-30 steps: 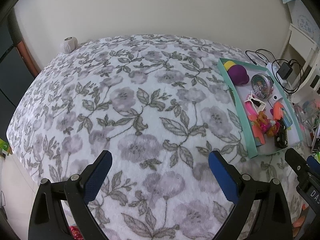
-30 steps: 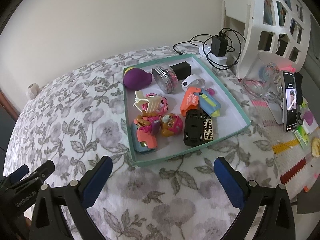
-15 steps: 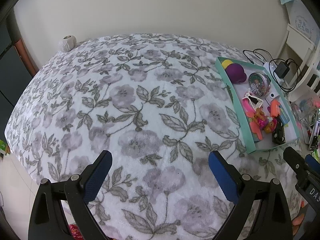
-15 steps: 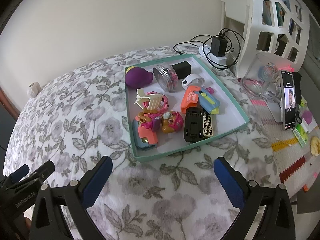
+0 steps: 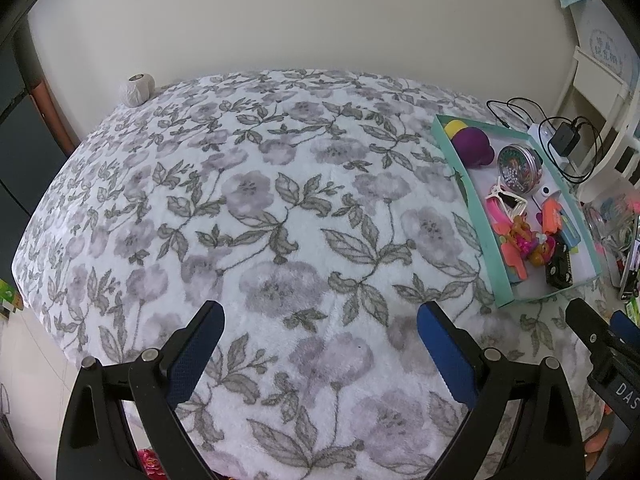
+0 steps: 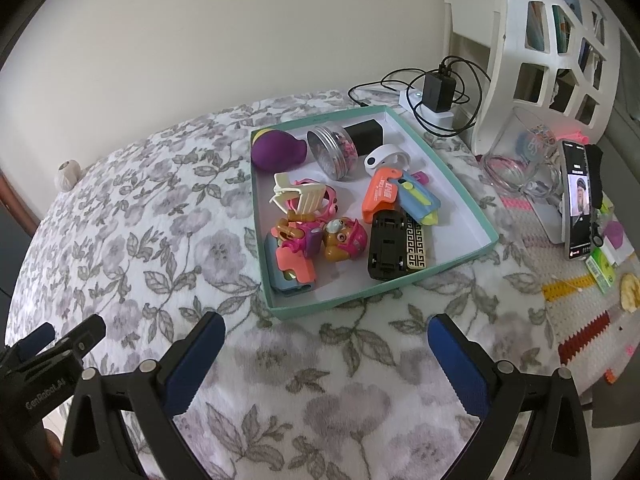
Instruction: Organize rigid objects
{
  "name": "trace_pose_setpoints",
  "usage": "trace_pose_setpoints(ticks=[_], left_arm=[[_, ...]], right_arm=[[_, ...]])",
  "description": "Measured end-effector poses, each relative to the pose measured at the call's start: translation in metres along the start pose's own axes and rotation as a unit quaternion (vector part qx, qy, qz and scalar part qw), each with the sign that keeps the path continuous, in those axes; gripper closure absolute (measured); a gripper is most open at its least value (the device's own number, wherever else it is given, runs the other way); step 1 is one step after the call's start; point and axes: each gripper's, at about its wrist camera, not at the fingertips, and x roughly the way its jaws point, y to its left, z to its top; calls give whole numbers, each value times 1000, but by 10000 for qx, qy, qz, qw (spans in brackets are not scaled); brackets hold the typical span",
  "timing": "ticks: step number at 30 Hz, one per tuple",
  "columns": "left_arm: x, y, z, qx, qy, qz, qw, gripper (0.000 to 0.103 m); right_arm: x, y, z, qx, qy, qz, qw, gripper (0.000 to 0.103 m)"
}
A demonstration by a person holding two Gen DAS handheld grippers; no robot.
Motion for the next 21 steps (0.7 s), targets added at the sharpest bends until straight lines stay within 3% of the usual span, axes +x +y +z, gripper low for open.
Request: trace_pose_setpoints(ticks=[21], left_arm=[[4,0,1,25,24,-5,10000,6]], right_arm=[[1,1,1,-10,12,-15,10000,0]])
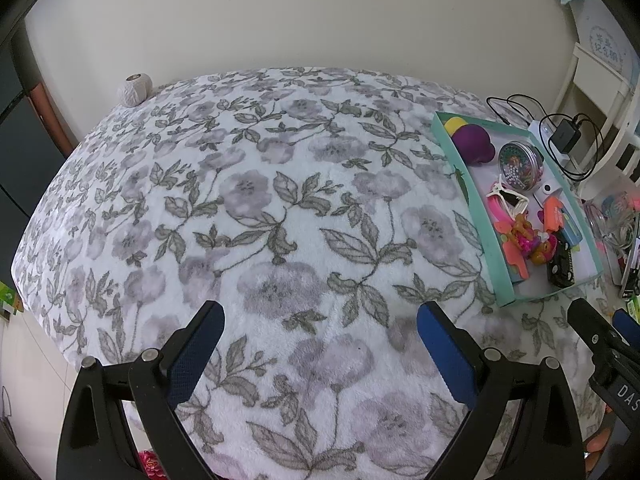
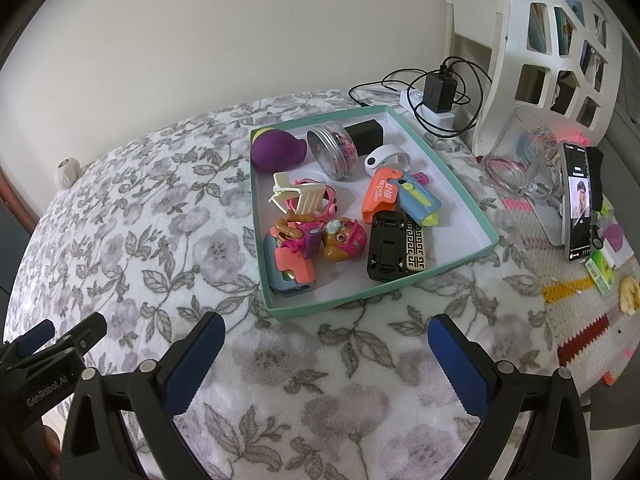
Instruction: Organize rigid objects
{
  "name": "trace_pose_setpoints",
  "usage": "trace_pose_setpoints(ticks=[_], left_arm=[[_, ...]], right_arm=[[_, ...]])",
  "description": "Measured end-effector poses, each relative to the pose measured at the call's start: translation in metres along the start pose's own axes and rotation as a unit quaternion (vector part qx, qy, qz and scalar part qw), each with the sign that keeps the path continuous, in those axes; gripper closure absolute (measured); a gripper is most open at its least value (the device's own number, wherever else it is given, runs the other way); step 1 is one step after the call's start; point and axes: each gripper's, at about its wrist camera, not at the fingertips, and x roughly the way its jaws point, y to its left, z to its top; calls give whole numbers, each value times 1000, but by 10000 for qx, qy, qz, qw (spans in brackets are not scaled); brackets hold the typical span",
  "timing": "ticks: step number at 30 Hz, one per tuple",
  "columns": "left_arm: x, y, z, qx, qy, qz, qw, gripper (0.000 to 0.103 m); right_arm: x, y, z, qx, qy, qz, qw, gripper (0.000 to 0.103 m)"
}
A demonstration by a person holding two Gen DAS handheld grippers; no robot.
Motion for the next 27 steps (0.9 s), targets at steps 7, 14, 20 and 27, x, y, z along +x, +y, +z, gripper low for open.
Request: trace_pose_setpoints(ticks=[7,14,20,27], left_arm=[[0,1,1,2,0,10,10000,6],[2,0,0,0,15,49,10000,6],[2,0,0,7,3,62,10000,6],[1,0,-2,11,-39,99,9999,6]], right_arm=[[0,0,0,0,4,-3,10000,0],[2,-1,0,-35,21,2,10000,0],[4,-2,1,-83,34,15,10000,0],[3,-1,1,-87,37,14,10000,0]])
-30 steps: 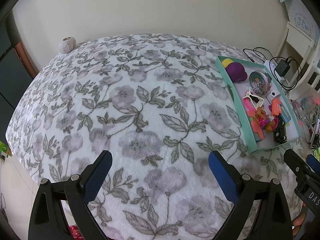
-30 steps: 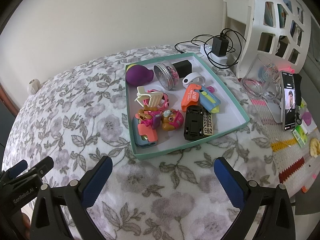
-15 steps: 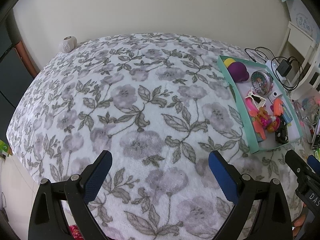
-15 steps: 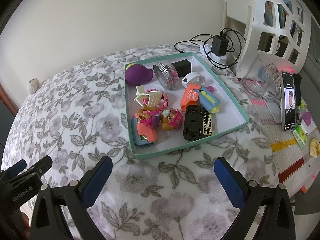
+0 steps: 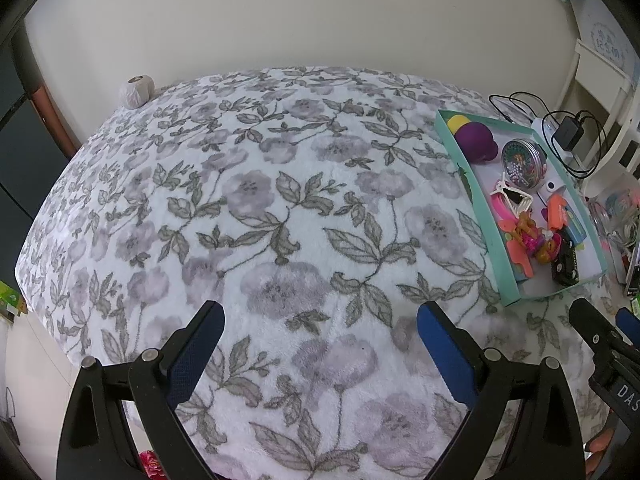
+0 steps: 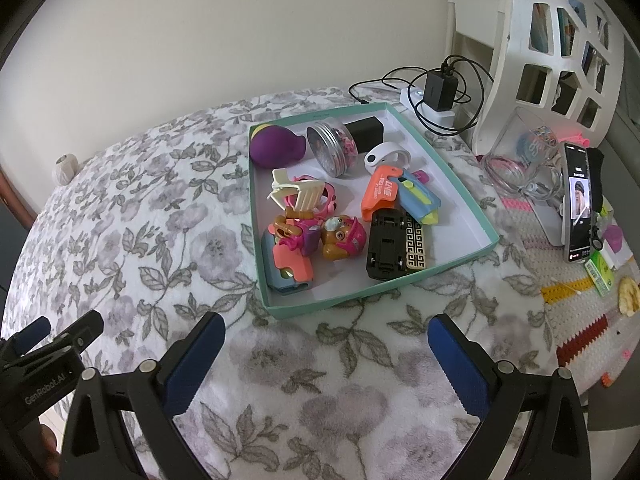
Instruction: Organize rigid objects
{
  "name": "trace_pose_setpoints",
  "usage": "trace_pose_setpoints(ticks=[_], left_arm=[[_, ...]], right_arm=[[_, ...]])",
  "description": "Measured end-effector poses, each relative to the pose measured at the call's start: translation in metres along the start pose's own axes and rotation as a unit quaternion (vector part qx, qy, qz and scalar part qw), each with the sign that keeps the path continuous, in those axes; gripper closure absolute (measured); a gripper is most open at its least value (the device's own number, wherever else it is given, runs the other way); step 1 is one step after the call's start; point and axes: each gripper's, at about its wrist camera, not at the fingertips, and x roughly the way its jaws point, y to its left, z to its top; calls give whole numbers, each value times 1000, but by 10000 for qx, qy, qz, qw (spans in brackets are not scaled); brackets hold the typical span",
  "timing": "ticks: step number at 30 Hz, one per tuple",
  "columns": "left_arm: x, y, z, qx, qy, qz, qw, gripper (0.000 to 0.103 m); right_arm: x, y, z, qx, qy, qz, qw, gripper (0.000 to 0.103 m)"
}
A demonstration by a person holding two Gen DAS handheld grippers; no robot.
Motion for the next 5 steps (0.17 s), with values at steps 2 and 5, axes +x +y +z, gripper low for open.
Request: trace_pose_setpoints(ticks=[2,5], left_arm=[[-2,0,1,-2,-55,-13,10000,6],[-3,-2,1,54,-62,-62,9999,6]], right_arm=[[0,0,0,0,3,-3,10000,0],[0,0,0,-2,1,-3,10000,0]])
